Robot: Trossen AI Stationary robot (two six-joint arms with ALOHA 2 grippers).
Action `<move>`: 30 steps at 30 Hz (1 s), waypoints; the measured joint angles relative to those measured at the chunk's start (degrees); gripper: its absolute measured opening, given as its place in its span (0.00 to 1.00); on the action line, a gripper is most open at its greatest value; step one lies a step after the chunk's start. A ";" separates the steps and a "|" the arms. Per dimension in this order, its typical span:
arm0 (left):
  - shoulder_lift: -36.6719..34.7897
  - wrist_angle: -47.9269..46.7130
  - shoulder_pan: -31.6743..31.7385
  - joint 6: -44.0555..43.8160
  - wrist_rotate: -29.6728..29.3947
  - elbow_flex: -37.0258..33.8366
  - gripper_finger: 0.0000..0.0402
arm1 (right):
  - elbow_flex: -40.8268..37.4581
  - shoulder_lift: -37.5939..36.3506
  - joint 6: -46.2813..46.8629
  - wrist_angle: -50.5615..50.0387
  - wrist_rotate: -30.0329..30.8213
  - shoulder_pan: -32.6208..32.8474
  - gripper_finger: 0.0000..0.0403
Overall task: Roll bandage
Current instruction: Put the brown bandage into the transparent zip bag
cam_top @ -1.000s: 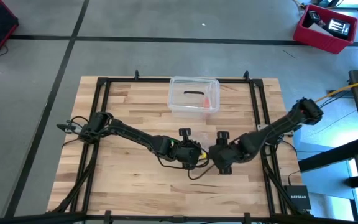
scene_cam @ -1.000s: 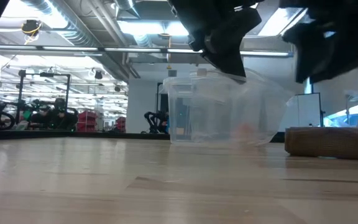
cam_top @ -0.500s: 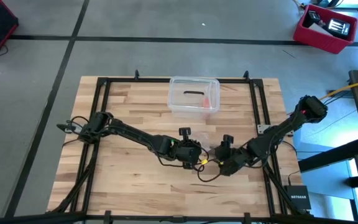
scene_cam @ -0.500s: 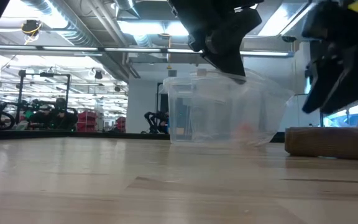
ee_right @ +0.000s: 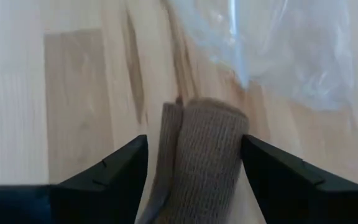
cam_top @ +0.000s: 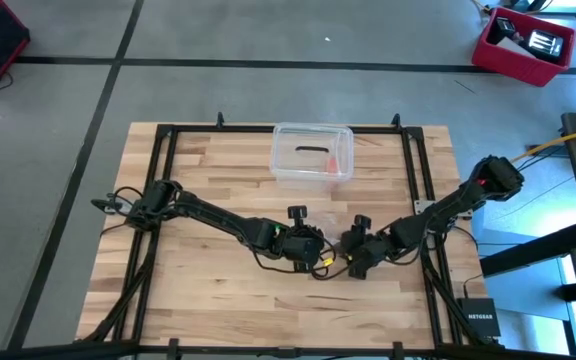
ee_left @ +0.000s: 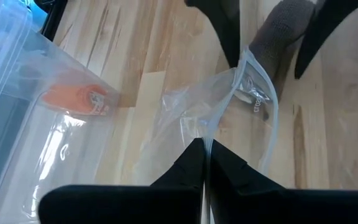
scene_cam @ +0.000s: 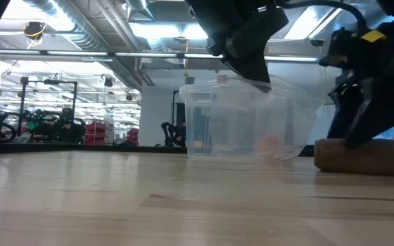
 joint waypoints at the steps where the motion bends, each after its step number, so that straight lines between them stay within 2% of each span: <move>1: 0.00 -0.02 0.02 0.02 0.00 0.00 0.01 | 0.62 -0.33 0.02 -1.95 -0.63 -0.02 0.64; 4: 0.00 0.01 0.04 0.28 0.00 0.00 0.01 | 3.68 -1.64 0.30 -7.37 -1.08 -0.02 0.64; 7: 0.00 0.04 0.04 0.30 0.00 0.00 0.01 | 5.20 -2.03 0.31 -6.55 -1.07 0.03 0.64; 20: 0.00 -0.15 0.04 0.52 0.00 0.00 0.01 | 3.46 5.62 1.84 -5.95 5.56 -0.04 0.64; 25: 0.00 -0.04 0.04 0.42 0.00 -0.02 0.01 | 3.44 6.89 1.85 -5.83 4.40 -1.20 0.64; 28: 0.00 -0.03 0.04 0.30 0.00 -0.02 0.01 | 3.09 6.86 1.69 -5.33 4.55 -1.45 0.59; 30: 0.00 0.02 0.04 0.28 0.00 -0.02 0.01 | 3.08 6.45 0.95 -5.58 4.69 -1.40 0.51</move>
